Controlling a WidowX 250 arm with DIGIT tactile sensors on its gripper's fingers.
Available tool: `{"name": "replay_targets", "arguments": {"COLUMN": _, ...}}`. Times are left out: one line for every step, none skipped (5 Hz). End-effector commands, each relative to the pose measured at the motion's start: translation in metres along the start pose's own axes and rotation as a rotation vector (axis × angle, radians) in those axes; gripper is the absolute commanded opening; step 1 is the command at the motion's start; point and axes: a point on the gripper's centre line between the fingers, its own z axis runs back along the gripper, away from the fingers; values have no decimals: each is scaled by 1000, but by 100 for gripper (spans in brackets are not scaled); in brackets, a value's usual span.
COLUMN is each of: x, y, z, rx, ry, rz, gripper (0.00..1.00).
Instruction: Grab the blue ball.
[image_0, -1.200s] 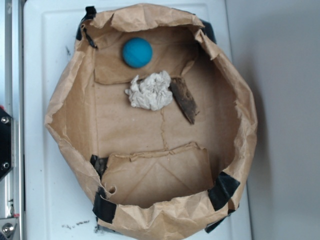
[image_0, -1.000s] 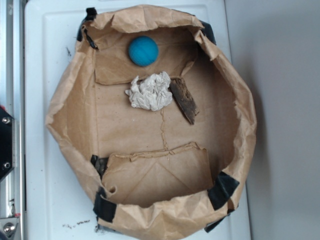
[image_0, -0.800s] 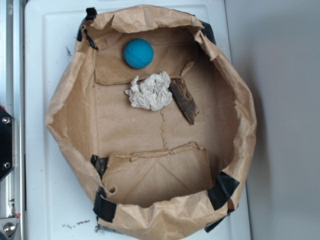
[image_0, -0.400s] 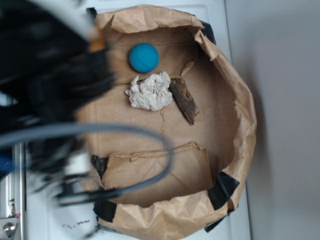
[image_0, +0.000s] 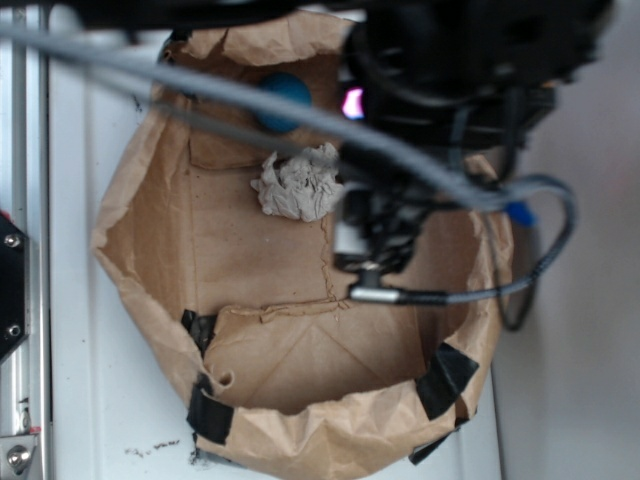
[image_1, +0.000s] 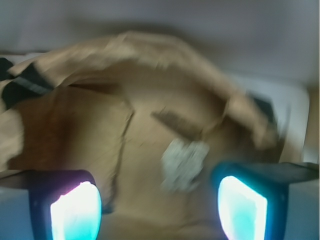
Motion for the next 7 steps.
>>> {"name": "replay_targets", "arguments": {"x": 2, "y": 1, "z": 14, "rx": 23, "ry": -51, "rz": 5, "gripper": 100}}
{"name": "replay_targets", "arguments": {"x": 2, "y": 1, "z": 14, "rx": 23, "ry": -51, "rz": 5, "gripper": 100}}
{"name": "replay_targets", "arguments": {"x": -3, "y": 24, "z": -7, "rx": 74, "ry": -121, "rz": -94, "gripper": 100}}
{"name": "replay_targets", "arguments": {"x": -14, "y": 32, "z": -27, "rx": 163, "ry": -169, "rz": -212, "gripper": 100}}
{"name": "replay_targets", "arguments": {"x": -25, "y": 29, "z": -44, "rx": 289, "ry": -182, "rz": -270, "gripper": 100}}
{"name": "replay_targets", "arguments": {"x": -25, "y": 35, "z": -44, "rx": 283, "ry": -125, "rz": -374, "gripper": 100}}
{"name": "replay_targets", "arguments": {"x": -31, "y": 33, "z": -38, "rx": 245, "ry": -109, "rz": -465, "gripper": 100}}
